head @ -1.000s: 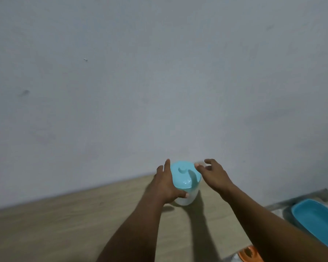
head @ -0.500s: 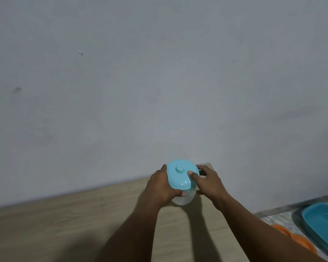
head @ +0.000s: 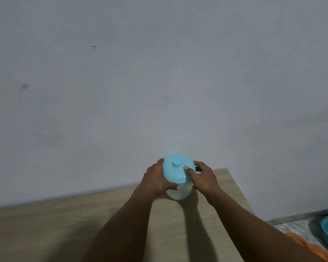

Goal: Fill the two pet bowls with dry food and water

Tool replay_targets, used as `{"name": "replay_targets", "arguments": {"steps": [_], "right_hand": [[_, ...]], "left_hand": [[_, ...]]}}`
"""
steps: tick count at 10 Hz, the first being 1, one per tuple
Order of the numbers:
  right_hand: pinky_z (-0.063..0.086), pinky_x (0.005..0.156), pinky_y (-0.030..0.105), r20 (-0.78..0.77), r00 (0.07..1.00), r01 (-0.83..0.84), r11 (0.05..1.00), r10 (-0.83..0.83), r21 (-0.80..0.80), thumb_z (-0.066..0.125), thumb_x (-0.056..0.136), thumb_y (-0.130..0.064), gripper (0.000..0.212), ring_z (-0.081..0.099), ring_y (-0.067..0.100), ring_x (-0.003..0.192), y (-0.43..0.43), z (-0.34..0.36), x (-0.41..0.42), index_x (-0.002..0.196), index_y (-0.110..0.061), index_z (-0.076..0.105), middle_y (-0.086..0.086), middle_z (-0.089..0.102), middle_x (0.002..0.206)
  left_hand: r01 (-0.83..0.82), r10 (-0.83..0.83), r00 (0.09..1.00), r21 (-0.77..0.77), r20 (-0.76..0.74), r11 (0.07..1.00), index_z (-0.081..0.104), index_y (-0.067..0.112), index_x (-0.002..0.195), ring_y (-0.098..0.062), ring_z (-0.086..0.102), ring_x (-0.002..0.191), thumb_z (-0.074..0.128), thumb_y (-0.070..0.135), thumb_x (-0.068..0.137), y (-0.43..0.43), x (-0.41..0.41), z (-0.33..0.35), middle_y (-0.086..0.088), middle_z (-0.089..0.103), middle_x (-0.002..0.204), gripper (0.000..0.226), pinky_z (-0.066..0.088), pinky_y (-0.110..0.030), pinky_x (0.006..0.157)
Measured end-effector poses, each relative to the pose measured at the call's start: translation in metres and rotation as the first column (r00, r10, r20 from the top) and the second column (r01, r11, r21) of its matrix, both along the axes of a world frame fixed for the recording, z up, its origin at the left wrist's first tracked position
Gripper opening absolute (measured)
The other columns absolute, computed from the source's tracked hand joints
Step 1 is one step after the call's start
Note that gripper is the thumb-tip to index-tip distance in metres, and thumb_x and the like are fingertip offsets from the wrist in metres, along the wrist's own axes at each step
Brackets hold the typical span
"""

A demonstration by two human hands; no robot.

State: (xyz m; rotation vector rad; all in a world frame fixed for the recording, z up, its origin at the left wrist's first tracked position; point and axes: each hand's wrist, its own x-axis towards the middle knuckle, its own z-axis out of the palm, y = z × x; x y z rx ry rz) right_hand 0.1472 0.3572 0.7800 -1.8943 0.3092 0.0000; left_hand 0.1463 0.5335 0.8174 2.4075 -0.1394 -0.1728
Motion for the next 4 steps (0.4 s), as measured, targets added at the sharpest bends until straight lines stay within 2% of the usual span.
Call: {"name": "replay_targets", "arguments": {"steps": [1,2,3,4], "right_hand": [[0.055,0.097,0.041,0.029,1.0,0.008,1.0,-0.007,-0.018,0.065,0.091,-0.046,0.055,0.057,0.018,0.114,0.003,-0.004,0.001,0.138,-0.02,0.052,0.002,0.059,0.136],[0.051,0.098,0.037,0.024,0.999,-0.028,0.998,0.029,-0.052,0.061,0.093,-0.048,0.059,0.055,0.022,0.124,0.004,-0.001,-0.001,0.143,-0.019,0.048,0.005,0.055,0.143],[0.045,0.106,0.042,-0.009,0.998,-0.06,0.988,0.059,-0.14,0.057,0.094,-0.052,0.068,0.047,0.028,0.136,0.002,0.001,-0.003,0.15,-0.02,0.038,0.008,0.044,0.153],[0.04,0.11,0.043,0.026,0.997,-0.062,0.952,0.073,-0.299,0.055,0.094,-0.053,0.068,0.043,0.028,0.139,-0.003,0.016,-0.01,0.15,-0.02,0.036,0.008,0.039,0.156]], "left_hand": [[-0.008,0.009,1.0,-0.033,0.013,0.999,0.049,0.028,0.129,-0.015,0.056,0.111,0.094,0.038,0.052,0.003,0.004,-0.006,0.011,0.059,0.123,0.09,0.05,-0.027,0.085],[0.008,-0.008,1.0,-0.007,0.011,1.0,0.048,0.026,0.129,-0.012,0.054,0.109,0.094,0.038,0.051,0.002,0.008,-0.01,0.01,0.057,0.123,0.091,0.046,-0.02,0.079],[0.017,-0.018,1.0,0.091,0.02,0.996,0.043,0.032,0.126,-0.016,0.054,0.111,0.09,0.056,0.039,-0.004,0.007,-0.006,0.007,0.055,0.125,0.102,0.054,-0.031,0.085],[0.025,-0.028,0.999,0.196,0.014,0.98,0.027,0.032,0.144,-0.026,0.04,0.131,0.085,0.062,0.041,-0.007,0.004,0.001,0.0,0.038,0.148,0.123,0.046,-0.049,0.103]]}}
